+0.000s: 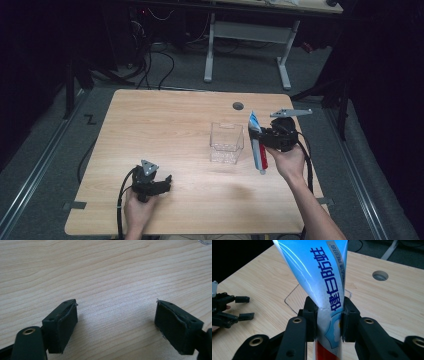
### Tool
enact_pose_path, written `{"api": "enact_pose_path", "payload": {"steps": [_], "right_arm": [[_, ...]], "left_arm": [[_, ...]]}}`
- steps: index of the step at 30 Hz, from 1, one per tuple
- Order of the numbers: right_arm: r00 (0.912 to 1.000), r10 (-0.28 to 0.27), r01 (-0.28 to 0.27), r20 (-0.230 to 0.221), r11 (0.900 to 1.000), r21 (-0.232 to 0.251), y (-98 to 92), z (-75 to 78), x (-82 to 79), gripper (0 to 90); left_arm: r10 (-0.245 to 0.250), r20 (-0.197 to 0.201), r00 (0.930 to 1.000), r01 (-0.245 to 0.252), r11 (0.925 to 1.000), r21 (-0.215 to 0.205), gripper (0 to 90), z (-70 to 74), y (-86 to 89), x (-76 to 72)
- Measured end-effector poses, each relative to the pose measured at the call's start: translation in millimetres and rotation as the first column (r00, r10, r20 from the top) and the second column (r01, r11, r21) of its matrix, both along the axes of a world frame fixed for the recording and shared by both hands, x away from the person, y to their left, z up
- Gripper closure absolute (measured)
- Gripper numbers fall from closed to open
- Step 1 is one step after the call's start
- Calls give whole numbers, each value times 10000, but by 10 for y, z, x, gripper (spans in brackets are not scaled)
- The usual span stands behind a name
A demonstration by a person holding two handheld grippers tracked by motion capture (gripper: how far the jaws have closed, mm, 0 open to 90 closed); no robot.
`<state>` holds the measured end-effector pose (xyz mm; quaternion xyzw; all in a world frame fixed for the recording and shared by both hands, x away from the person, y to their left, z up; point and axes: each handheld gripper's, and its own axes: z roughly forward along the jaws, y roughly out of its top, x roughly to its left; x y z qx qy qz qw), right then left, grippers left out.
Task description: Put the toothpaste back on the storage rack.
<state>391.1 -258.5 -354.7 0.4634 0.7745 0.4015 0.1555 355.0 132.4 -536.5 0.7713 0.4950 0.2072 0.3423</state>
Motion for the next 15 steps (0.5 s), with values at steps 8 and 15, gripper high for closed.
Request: {"api": "enact_pose_path", "payload": {"steps": [8, 15], "right_arm": [[9997, 135, -141, 197, 9995, 294, 84, 83, 76, 708], [9989, 222, -235, 412, 9993, 305, 158, 175, 99, 708]], "left_arm": [[-3, 9, 10000, 3, 10000, 25, 187, -1, -3, 0], [-2, 7, 10000, 2, 10000, 27, 187, 0, -3, 0]]}}
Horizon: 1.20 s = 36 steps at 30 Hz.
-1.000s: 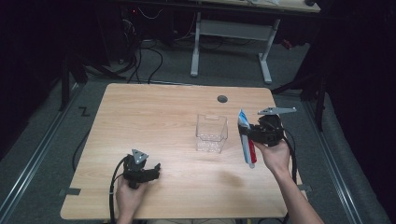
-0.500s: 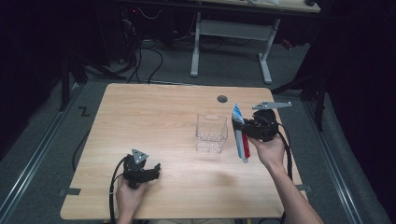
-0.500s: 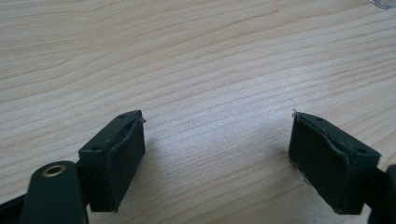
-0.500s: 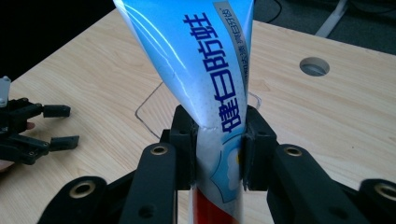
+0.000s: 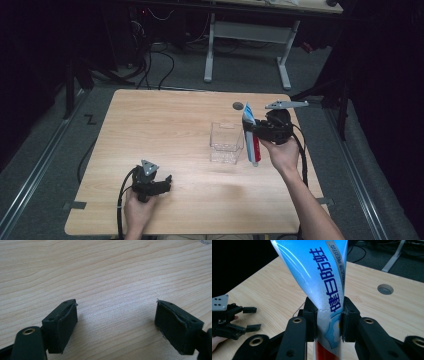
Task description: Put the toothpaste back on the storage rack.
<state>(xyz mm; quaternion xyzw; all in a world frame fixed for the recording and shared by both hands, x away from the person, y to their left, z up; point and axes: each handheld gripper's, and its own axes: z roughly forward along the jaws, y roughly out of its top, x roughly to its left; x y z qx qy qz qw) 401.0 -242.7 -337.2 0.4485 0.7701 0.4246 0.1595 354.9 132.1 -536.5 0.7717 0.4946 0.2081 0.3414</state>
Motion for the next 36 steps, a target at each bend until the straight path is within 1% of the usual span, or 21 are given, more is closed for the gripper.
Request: {"api": "enact_pose_path", "payload": {"steps": [4, 7, 13, 14, 21, 23, 25, 26, 28, 33, 34, 36], "right_arm": [[10000, 19, -19, 81, 10000, 57, 37, 40, 34, 707], [9999, 74, -76, 101, 9998, 180, 61, 51, 68, 708], [9997, 103, -109, 232, 9996, 271, 118, 67, 116, 708], [9997, 107, -116, 235, 9993, 356, 135, 73, 131, 708], [9994, 107, -119, 335, 9994, 339, 193, 99, 183, 710], [9994, 97, -111, 335, 9990, 436, 204, 105, 202, 711], [9991, 105, -122, 407, 9990, 432, 220, 111, 209, 711], [9984, 133, -150, 542, 9994, 308, 255, 122, 210, 711], [9980, 183, -204, 600, 9992, 340, 277, 124, 225, 711], [9981, 160, -182, 590, 9992, 363, 328, 113, 283, 711], [9982, 111, -135, 591, 9991, 411, 342, 112, 315, 711], [9982, 96, -123, 594, 9989, 460, 344, 114, 324, 711]], "left_arm": [[1, -4, 10000, -1, 10000, 2, 187, 0, 0, 0], [0, 1, 10000, 0, 10000, -1, 187, 0, 0, 0], [-6, 1, 10000, 6, 10000, -3, 187, 0, -1, 0], [-8, 3, 10000, 8, 10000, -2, 187, 0, -1, 0], [-17, 1, 10000, 17, 10000, -4, 187, 0, -1, -1], [-18, 6, 10000, 18, 10000, -6, 187, -1, -1, 0], [-25, 6, 10000, 25, 10000, -3, 187, -1, -1, 0], [-29, 5, 10000, 29, 10000, -2, 187, 0, -1, 0], [-30, 5, 10000, 30, 10000, -3, 187, 0, -1, 0], [-29, 7, 10000, 29, 10000, -2, 187, -1, -1, 0], [-30, 5, 10000, 30, 10000, -2, 187, 0, -1, -1], [-31, 6, 10000, 31, 10000, 0, 187, 0, -2, 0]]}}
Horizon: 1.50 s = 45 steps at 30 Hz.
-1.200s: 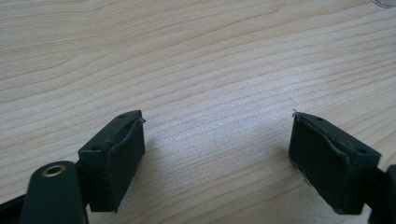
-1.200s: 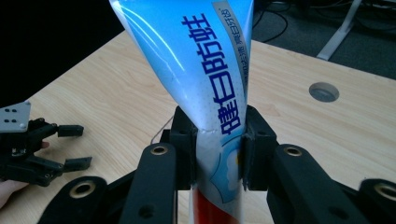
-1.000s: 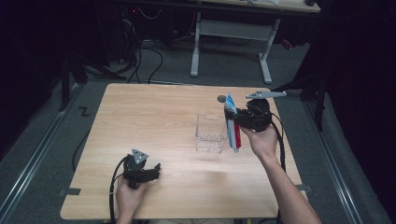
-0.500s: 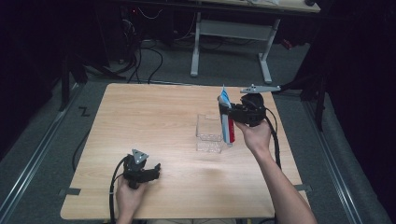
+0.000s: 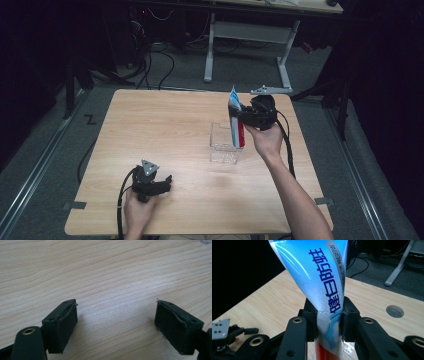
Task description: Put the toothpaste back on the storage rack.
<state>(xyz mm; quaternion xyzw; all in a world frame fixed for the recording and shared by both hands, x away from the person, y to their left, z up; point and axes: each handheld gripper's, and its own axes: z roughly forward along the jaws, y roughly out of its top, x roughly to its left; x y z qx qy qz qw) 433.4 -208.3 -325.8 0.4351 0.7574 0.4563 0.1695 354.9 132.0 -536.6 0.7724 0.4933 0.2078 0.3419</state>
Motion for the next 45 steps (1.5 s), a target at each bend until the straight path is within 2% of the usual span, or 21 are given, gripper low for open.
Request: {"api": "enact_pose_path", "payload": {"steps": [5, 26, 45], "right_arm": [[9999, -132, 130, 98, 9997, 188, 15, 13, 40, 710], [9967, -795, 793, -135, 9967, -144, 47, -132, 228, 704], [9954, -817, 800, -492, 9962, -345, 29, -300, 258, 699]], "left_arm": [[0, 0, 10000, 0, 10000, 1, 187, 0, 0, 0], [-20, -2, 10000, 20, 10000, 19, 187, 0, 1, -1], [-19, -5, 10000, 19, 10000, 22, 187, 1, 1, -1]]}}
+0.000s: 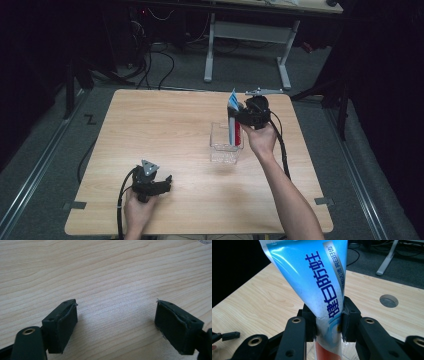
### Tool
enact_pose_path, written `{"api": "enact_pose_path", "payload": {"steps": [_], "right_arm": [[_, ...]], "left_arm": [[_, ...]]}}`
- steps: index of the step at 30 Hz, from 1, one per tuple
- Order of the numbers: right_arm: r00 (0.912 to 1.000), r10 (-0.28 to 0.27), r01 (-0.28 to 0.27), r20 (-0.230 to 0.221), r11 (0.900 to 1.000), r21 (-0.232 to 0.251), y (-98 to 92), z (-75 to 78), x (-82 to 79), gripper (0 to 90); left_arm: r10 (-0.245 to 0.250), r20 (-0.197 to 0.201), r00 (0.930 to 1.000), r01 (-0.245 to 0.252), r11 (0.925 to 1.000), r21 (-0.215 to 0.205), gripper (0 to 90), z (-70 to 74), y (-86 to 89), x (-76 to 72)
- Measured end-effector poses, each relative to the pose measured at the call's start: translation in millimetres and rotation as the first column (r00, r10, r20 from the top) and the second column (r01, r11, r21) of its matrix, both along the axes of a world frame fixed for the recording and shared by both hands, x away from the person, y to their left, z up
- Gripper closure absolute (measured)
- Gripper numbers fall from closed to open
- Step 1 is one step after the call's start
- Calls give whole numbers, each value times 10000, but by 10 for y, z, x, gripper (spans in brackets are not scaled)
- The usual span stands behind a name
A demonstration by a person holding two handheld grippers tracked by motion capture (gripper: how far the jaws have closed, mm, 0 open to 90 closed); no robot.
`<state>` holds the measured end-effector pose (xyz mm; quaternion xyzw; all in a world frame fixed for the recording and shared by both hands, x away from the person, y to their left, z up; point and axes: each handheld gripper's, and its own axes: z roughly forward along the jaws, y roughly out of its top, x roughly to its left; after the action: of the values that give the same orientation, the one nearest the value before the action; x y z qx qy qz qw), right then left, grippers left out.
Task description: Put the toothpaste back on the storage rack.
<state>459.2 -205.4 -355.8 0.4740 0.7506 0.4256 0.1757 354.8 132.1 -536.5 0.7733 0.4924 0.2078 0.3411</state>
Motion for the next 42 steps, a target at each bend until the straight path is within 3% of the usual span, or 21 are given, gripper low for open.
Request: {"api": "enact_pose_path", "payload": {"steps": [34, 39, 42], "right_arm": [[9971, 0, -32, -768, 9991, -417, 53, -362, 23, 694], [9969, 38, -104, -783, 9965, -828, 83, -380, 16, 693], [9966, 69, -133, -824, 9969, -773, 82, -390, 21, 693]], "left_arm": [[-16, -7, 10000, 16, 10000, 18, 187, 1, 0, -2], [-14, -6, 10000, 14, 10000, 16, 186, 1, 0, -2], [-14, -5, 10000, 14, 10000, 15, 187, 1, 0, -2]]}}
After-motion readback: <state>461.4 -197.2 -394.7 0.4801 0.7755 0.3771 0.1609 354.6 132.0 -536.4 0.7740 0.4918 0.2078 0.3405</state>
